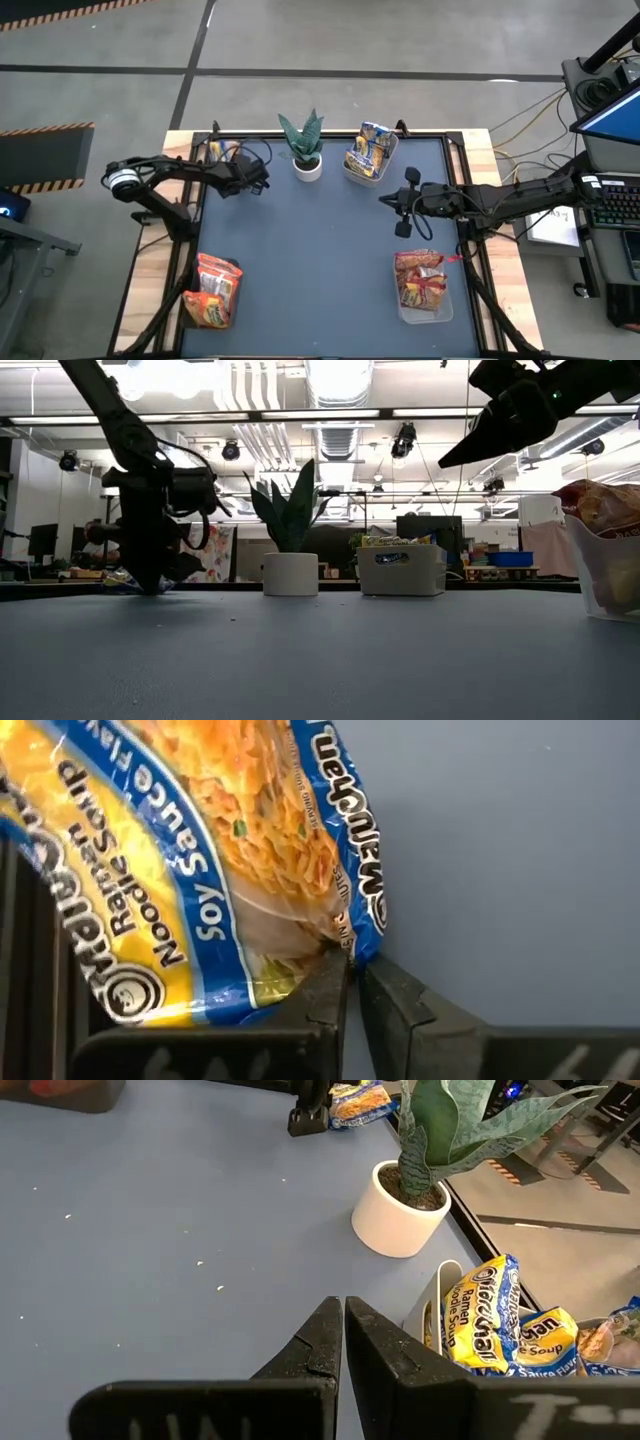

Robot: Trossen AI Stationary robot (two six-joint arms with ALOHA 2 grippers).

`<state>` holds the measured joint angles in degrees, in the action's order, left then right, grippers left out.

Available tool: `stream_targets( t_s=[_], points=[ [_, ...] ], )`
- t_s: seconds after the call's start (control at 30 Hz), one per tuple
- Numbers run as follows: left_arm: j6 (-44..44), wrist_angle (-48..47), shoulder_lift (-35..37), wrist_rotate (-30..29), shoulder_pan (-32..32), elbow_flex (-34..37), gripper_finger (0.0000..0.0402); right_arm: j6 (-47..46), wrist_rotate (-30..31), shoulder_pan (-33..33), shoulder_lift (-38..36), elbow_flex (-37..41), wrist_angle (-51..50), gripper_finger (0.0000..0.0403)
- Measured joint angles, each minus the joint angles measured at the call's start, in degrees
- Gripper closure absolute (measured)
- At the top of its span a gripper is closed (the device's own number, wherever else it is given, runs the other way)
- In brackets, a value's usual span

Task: Sort Maruchan noodles
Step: Put the blue instant noodle pack into the gray bin

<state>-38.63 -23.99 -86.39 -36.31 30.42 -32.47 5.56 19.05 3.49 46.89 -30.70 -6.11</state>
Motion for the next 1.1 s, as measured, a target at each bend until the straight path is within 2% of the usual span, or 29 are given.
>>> stream_targets(
  t_s=[0.27, 0.63, 0.97, 1.1],
  points=[
    [-1.62, -6.59, 0.06, 2.4, -3.13, -5.4, 0.04, 0.2, 0.02, -0.02, 0.02, 0.0, -0.02, 0.0394],
    [-10.13, -13.91, 0.13, 4.96, -11.73, -10.62, 0.0401, 0.22, 0.02, 0.0, 0.02, 0.02, -0.02, 0.0394],
    [-23.17, -15.52, 0.15, 9.27, -27.09, -11.15, 0.0402, 0.07, 0.0, -0.02, 0.02, 0.0, -0.04, 0.0394],
    [-27.95, -11.68, -0.66, 10.36, -34.66, -14.07, 0.0402, 0.04, 0.0, -0.01, 0.02, 0.0, -0.04, 0.0394]
  ],
)
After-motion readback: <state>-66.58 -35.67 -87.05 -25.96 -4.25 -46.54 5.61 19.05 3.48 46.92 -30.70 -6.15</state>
